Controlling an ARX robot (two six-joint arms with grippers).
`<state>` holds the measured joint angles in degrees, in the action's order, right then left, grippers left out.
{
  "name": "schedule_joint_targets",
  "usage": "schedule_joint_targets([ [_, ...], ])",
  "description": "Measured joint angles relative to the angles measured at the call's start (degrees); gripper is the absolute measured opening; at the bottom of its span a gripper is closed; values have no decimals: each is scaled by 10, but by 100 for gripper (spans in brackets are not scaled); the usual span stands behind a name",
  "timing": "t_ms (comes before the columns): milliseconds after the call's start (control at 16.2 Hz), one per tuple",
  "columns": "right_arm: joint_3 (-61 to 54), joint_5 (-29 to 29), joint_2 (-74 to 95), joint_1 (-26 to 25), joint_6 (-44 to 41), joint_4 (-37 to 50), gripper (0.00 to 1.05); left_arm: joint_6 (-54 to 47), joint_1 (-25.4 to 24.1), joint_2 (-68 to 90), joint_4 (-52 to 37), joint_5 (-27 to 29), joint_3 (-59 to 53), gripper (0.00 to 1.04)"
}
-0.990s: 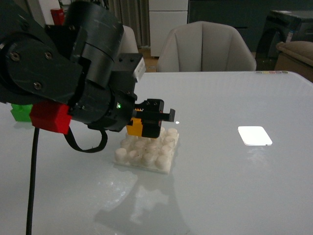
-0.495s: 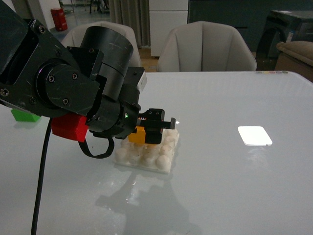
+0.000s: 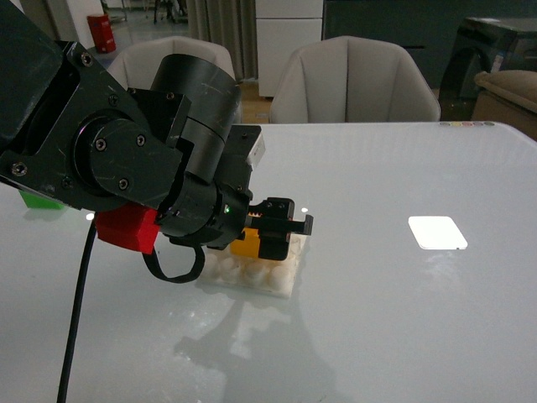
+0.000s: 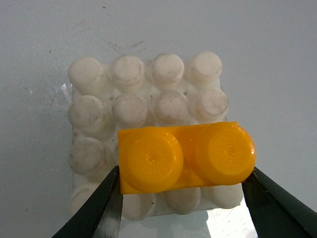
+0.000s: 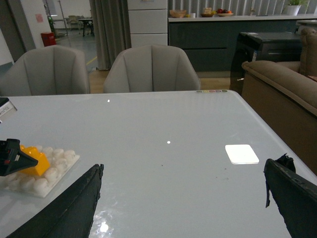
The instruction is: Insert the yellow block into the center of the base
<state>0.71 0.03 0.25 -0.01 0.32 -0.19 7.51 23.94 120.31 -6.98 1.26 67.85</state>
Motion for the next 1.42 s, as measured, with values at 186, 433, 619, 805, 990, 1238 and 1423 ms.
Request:
schedule_joint_targets([
  [186,0,0,0,0,0,0,98,-4,0,5,1,15,0,62],
  [433,0,0,0,0,0,0,98,-3,-1,5,0,14,-3,62],
  [619,0,0,0,0,0,0,98,-2,3,5,-3,14,-8,62],
  [805,0,0,0,0,0,0,98,-2,7,5,4,14,-6,62],
  [990,0,0,0,0,0,0,98,-3,6,14,21,18,9,62],
  [1238,0,0,0,0,0,0,98,-2,6,22,21,17,14,77],
  [1423,0,0,0,0,0,0,98,2,5,21,-11,18,15,99],
])
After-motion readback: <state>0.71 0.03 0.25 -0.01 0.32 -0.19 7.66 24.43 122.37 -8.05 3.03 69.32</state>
